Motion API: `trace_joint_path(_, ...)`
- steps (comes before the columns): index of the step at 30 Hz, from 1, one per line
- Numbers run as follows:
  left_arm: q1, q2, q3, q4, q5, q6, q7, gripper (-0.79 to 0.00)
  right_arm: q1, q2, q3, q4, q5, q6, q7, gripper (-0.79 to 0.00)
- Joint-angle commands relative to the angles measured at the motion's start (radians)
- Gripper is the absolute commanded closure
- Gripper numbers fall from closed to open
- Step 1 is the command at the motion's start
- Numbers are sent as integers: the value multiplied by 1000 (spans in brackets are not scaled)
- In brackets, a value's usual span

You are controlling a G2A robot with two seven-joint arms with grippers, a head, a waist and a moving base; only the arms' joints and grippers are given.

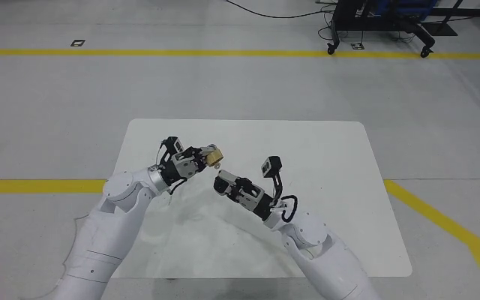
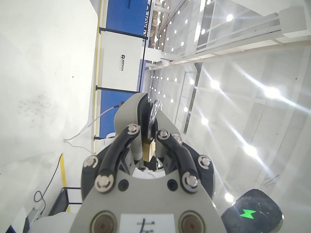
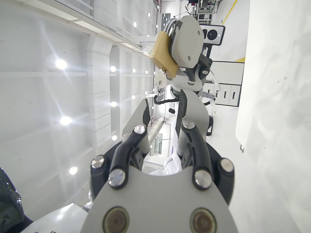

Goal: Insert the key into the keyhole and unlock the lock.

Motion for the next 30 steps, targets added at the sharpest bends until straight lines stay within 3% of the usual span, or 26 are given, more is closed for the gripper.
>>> trace_joint_path(1, 0, 0, 2, -2, 3, -1, -3, 0, 6, -2, -2, 8, 15, -1, 1, -308)
trace_joint_path(8, -4, 0, 9, -6, 23, 0, -26, 0, 28, -7, -11, 33, 49, 5, 8, -268)
trace_joint_path(12, -5, 0, 10, -7, 28, -2, -27, 0, 38, -11, -14, 50, 77, 7, 6, -151)
trace_joint_path(16, -4, 0, 9, -7, 30, -4, -29, 0, 44, -14, -12, 67, 114, 9, 9, -99)
trace_joint_path(18, -4, 0, 9, -8, 30, -4, -29, 0, 45, -16, -12, 71, 150, 18, 15, -3)
trace_joint_path(30, -5, 1, 9, -17, 63, -28, -29, 0, 43, -27, -2, 95, 329, 56, 38, 0)
